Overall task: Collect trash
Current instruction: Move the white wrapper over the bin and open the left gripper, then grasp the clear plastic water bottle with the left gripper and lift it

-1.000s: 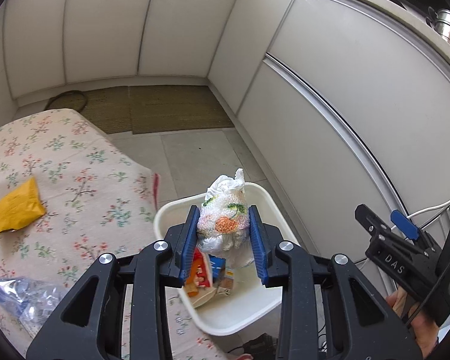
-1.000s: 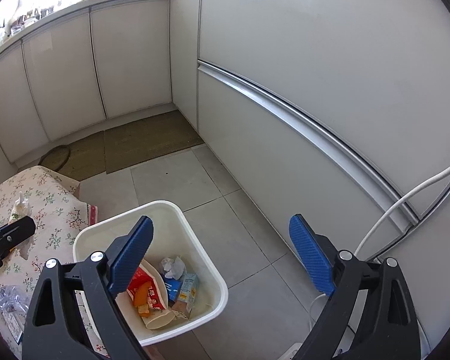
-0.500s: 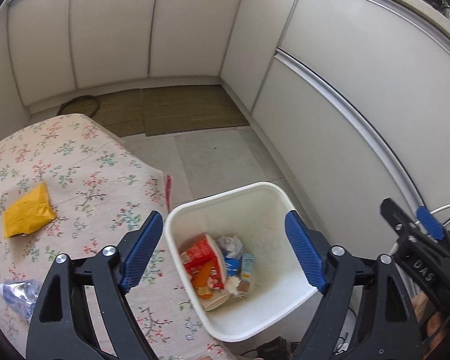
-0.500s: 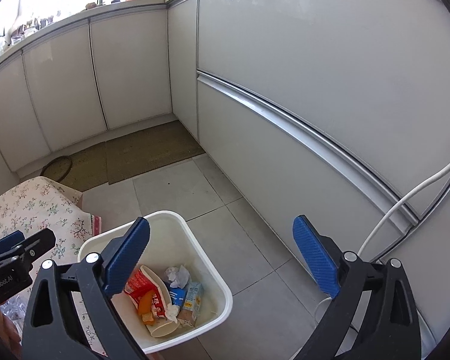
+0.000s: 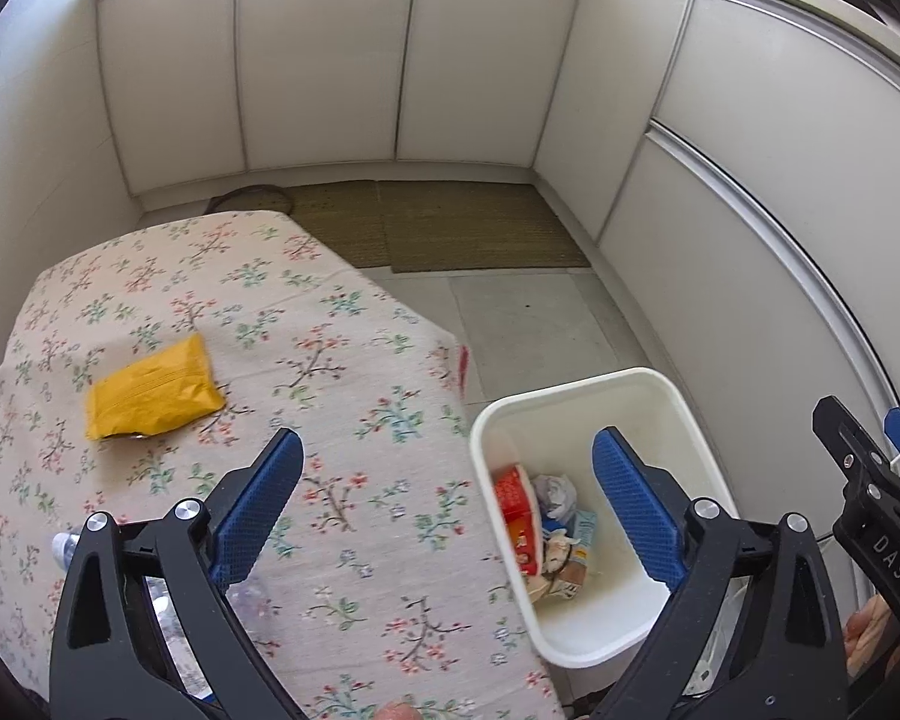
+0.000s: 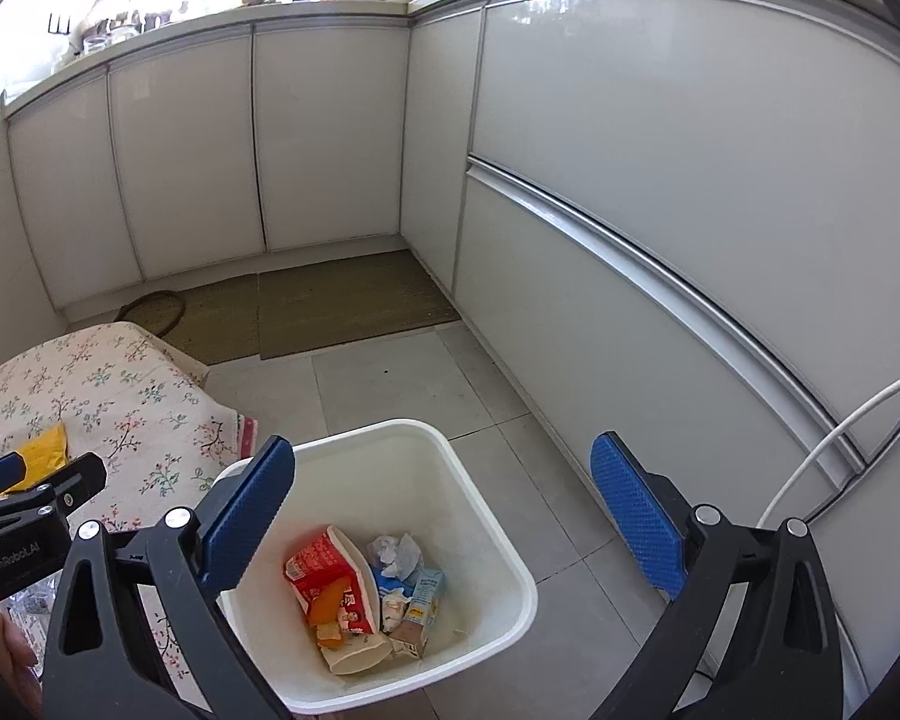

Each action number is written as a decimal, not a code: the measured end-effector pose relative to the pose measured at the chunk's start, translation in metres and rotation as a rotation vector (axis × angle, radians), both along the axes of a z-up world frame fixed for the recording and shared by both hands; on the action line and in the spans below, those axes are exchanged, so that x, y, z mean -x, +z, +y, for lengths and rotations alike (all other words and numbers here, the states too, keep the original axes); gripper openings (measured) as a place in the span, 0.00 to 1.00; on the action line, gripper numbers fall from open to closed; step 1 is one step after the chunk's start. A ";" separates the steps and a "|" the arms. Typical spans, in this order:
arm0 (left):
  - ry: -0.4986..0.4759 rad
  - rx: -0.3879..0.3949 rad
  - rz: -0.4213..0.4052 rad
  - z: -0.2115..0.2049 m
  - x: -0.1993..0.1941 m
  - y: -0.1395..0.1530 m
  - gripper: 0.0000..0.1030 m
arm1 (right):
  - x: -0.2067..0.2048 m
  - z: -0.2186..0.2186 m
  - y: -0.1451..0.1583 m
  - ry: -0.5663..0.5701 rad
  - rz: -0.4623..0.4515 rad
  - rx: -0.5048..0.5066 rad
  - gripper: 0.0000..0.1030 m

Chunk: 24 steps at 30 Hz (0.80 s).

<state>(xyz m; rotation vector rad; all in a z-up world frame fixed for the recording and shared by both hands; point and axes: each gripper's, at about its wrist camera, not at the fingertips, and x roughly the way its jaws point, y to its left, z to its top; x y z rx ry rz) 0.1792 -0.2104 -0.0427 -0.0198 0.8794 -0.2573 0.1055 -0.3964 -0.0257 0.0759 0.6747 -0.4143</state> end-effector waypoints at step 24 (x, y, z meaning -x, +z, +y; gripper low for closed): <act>0.508 0.073 0.213 0.205 0.031 -0.051 0.92 | -0.041 0.116 -0.016 0.251 0.087 0.047 0.93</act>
